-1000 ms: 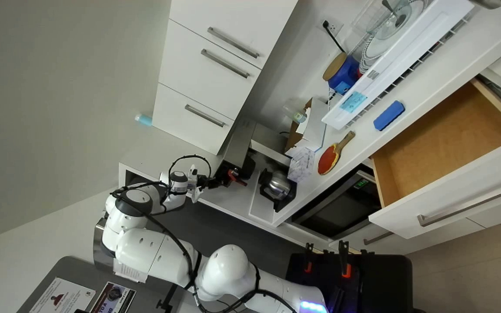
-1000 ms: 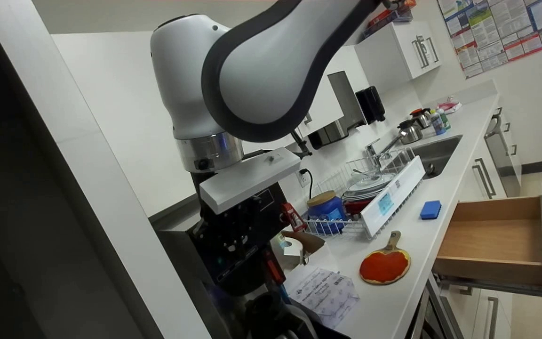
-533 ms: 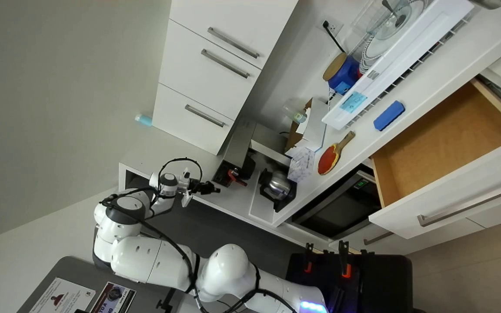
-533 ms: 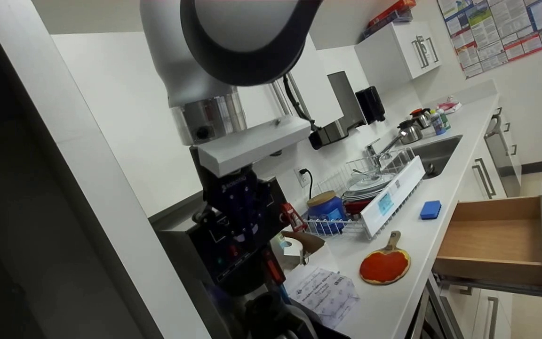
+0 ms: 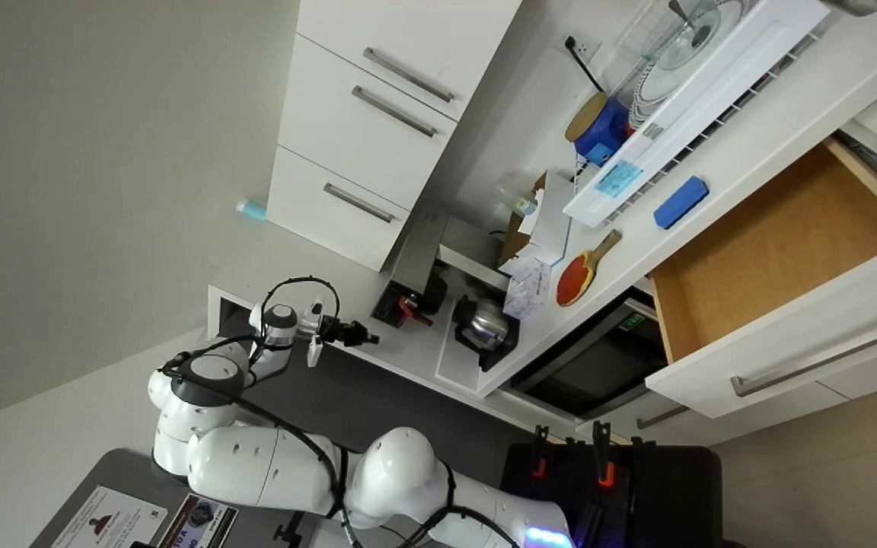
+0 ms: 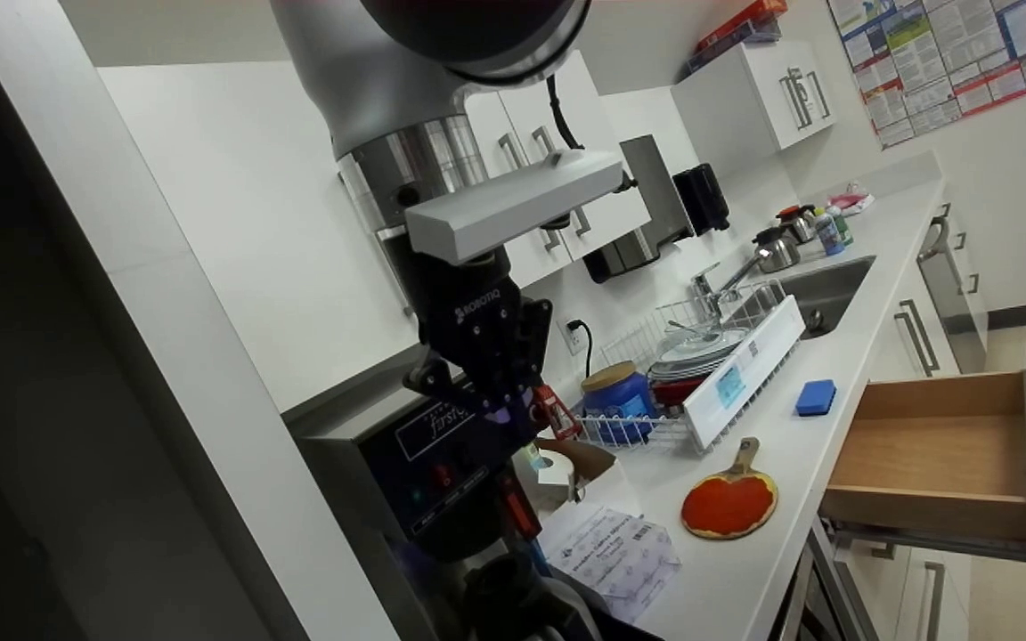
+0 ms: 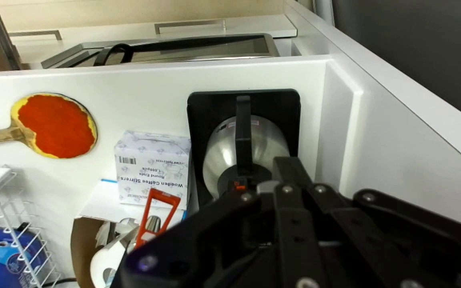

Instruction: Turn off the coffeemaker

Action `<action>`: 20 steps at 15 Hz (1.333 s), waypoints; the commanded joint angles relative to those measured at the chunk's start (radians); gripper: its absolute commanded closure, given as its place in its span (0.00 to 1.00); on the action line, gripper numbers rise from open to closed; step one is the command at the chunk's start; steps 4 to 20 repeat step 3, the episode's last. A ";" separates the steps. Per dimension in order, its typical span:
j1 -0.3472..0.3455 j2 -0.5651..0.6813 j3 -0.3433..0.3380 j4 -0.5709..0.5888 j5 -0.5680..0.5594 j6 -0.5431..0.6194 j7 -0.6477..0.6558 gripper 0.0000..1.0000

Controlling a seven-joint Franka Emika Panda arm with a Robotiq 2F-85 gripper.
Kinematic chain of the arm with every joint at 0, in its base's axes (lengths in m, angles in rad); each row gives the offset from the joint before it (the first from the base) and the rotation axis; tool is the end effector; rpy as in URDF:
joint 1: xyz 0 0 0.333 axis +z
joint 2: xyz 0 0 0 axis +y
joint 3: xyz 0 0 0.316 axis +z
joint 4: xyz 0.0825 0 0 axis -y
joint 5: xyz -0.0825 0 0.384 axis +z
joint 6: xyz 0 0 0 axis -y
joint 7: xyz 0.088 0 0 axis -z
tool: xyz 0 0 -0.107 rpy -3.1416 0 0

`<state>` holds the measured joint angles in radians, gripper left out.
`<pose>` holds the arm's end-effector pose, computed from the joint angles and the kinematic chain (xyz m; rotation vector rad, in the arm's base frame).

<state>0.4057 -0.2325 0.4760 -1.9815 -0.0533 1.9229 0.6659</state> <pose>0.3132 0.4048 0.5689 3.0934 0.3532 0.3366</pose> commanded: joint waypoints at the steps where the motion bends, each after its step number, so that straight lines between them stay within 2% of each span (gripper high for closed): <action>1: -0.008 -0.019 0.001 -0.009 0.034 -0.022 -0.049 1.00; 20: -0.008 -0.020 0.003 -0.013 0.035 -0.019 -0.052 1.00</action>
